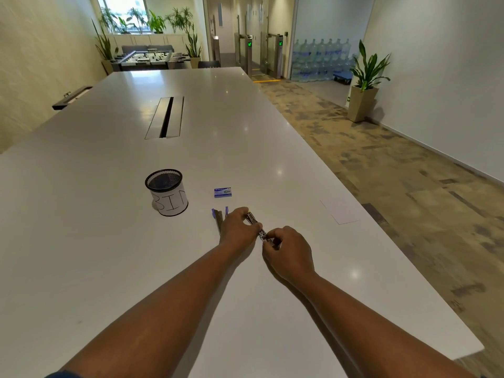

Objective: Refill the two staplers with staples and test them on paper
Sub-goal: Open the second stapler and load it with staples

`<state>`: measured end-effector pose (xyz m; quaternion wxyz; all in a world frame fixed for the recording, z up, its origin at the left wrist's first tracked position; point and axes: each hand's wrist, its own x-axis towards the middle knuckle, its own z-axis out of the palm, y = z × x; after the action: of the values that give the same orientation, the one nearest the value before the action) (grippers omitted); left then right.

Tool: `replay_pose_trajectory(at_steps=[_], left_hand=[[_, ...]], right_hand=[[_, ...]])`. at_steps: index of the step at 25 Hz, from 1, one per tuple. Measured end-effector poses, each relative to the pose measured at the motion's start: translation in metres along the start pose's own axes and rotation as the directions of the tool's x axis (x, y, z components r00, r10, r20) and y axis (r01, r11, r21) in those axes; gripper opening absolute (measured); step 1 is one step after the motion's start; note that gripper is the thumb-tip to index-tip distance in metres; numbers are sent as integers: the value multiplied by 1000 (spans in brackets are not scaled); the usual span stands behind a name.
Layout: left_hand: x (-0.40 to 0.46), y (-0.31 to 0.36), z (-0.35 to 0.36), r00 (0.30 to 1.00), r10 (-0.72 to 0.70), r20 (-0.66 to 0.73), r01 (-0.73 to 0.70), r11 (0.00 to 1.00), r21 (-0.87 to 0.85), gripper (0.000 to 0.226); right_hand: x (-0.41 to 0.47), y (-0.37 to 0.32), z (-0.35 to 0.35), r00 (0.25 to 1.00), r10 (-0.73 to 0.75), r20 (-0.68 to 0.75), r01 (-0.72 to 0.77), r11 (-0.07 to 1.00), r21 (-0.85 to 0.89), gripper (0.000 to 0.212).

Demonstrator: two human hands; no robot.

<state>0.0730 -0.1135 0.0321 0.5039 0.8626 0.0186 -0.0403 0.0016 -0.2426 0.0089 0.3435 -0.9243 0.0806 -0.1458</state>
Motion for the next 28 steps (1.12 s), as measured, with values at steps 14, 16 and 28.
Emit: replay_pose_trajectory(at_steps=[14, 16, 28], left_hand=[[38, 3, -33, 949, 269, 161, -313, 774, 550, 59], [43, -2, -33, 929, 264, 261, -368, 748, 553, 63], [66, 9, -42, 916, 242, 320, -397, 659, 639, 43]], right_hand=[[43, -10, -3, 963, -25, 268, 37, 999, -38, 55], [52, -11, -2, 952, -58, 300, 83, 994, -70, 55], [97, -17, -8, 812, -73, 579, 151, 985, -87, 78]])
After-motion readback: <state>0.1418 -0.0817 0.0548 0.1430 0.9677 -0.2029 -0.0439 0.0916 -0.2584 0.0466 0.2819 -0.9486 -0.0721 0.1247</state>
